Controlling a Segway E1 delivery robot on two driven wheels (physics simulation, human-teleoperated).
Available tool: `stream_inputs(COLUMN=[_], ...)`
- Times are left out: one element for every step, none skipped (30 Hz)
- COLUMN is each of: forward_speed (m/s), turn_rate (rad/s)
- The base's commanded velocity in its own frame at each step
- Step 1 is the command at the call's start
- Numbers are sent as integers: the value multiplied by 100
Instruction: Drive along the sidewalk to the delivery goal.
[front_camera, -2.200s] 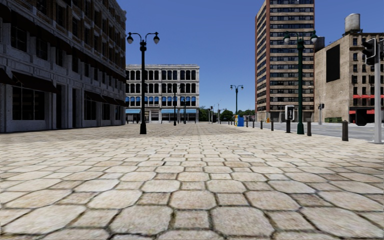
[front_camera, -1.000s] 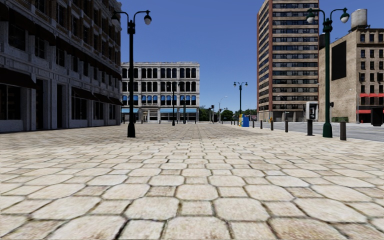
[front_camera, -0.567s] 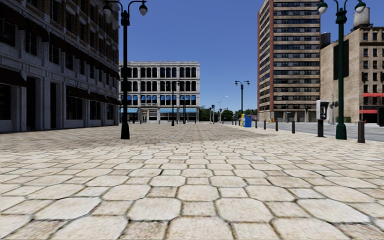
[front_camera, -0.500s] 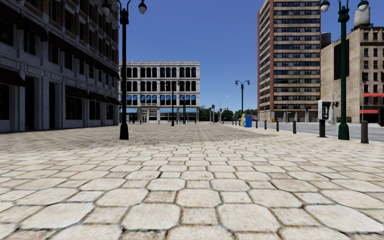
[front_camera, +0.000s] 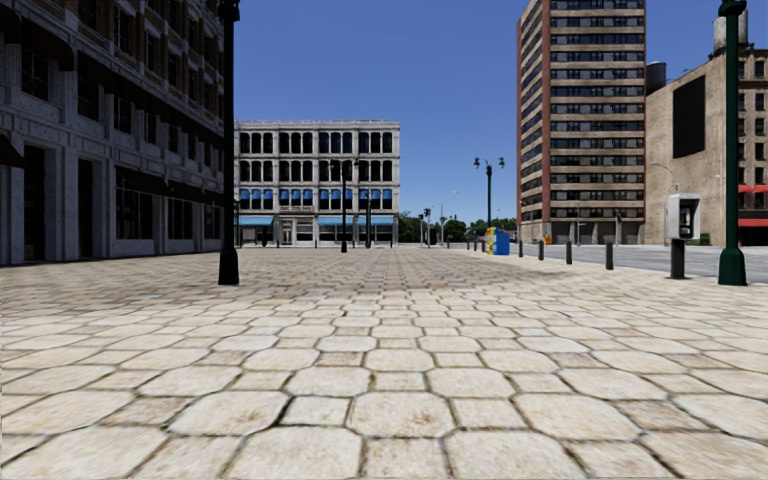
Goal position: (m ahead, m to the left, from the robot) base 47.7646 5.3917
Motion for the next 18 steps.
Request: stream_inputs(forward_speed=[200, 200, 200, 200, 200, 200, 200, 200, 200, 200, 200, 200, 200, 200, 200, 200, 200, 200], turn_rate=[0, 0, 0, 0, 0, 0, 0, 0, 0, 0, 0, 0, 0, 0, 0, 0, 0, 0])
